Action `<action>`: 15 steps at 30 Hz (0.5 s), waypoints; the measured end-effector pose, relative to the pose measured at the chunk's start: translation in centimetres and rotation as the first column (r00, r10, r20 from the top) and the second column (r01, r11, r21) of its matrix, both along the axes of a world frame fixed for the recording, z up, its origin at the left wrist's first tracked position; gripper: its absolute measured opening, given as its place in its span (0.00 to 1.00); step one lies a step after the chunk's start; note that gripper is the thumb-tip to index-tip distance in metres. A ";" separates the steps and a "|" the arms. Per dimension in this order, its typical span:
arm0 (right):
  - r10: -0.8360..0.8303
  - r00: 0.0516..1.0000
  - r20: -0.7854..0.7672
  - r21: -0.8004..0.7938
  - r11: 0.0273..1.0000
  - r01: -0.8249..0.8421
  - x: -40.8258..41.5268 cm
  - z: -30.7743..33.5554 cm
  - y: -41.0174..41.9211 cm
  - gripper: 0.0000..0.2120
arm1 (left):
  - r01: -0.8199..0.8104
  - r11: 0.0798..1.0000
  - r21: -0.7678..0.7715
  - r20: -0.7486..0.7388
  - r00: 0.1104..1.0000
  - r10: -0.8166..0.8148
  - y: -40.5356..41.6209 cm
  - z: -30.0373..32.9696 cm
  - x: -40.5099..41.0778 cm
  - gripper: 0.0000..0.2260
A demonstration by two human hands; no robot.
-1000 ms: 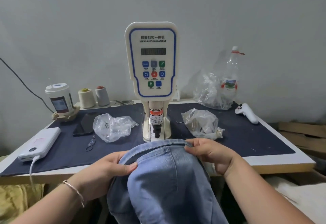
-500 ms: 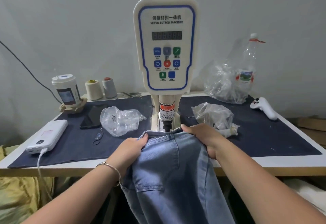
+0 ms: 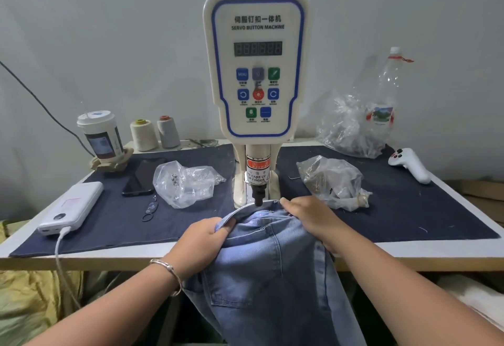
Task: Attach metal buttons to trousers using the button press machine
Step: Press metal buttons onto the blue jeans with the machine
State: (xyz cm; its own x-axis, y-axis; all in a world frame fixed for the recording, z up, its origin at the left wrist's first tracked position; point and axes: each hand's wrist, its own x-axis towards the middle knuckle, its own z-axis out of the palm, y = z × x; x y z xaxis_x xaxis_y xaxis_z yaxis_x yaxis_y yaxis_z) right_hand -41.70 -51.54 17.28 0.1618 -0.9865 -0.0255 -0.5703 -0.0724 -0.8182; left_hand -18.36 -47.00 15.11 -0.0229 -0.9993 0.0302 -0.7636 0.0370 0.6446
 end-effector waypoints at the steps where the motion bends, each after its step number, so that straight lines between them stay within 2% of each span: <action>1: -0.012 1.000 0.024 0.001 1.000 0.012 0.1 0.2 -0.2 0.23 | -0.017 1.000 -0.006 -0.044 0.999 0.017 -0.5 0.4 0.0 0.19; 4: -0.026 1.000 0.016 -0.045 0.999 0.027 0.2 0.7 -1.1 0.23 | -0.097 0.995 -0.004 -0.145 0.985 0.095 -2.2 1.5 0.4 0.17; 8: -0.007 0.999 -0.052 -0.151 0.989 -0.001 0.5 -0.2 -1.9 0.28 | -0.085 0.995 -0.053 0.019 0.996 0.086 -3.6 1.0 0.7 0.24; 10: -0.014 0.997 -0.073 -0.212 0.977 -0.002 0.5 -1.2 -2.1 0.28 | -0.085 0.993 -0.084 0.046 0.995 0.089 -3.9 0.3 0.9 0.26; 15: -0.115 0.990 0.084 -0.290 0.948 0.134 0.6 -3.6 -2.2 0.24 | -0.045 0.991 -0.127 0.175 0.982 0.067 -3.6 -1.1 1.5 0.23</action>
